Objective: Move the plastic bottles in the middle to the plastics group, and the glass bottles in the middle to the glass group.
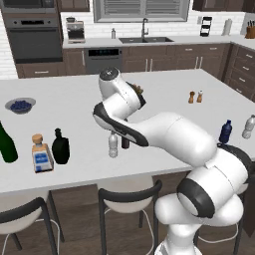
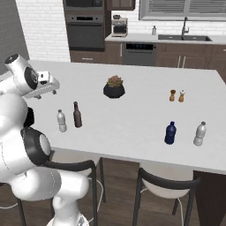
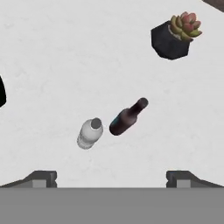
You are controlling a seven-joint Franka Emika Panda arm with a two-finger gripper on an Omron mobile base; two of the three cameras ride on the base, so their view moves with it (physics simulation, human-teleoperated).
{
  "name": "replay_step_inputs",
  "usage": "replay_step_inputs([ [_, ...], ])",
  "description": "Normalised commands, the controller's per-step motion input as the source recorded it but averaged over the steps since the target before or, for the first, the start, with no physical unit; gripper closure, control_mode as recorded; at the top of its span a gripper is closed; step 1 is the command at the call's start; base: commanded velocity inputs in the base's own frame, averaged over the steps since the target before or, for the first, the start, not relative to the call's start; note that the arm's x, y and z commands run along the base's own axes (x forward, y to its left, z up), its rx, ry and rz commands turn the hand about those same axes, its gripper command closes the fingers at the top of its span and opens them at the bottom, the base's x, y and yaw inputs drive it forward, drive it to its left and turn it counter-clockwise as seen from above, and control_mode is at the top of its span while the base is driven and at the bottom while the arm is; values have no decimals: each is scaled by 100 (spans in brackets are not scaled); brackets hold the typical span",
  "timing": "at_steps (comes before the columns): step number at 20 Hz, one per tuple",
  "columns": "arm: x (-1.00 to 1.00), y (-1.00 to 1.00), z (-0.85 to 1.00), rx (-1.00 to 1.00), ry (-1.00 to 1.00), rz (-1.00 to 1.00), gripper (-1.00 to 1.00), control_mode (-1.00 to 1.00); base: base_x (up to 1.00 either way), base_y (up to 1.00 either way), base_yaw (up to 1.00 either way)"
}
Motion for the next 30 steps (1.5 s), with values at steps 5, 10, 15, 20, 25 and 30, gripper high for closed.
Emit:
replay_step_inputs([
  [5,0,-57,3,15,0,0,-100,-100,0,0,0],
  [10,4,-28,-41,28,0,0,-100,-100,0,0,0],
  [15,33,6,-66,13,0,0,-100,-100,0,0,0],
  [20,48,9,-29,2,0,0,-100,-100,0,0,0],
  [25,44,13,-26,0,1,0,-100,-100,0,0,0],
  [30,15,34,-31,0,3,0,-100,-100,0,0,0],
])
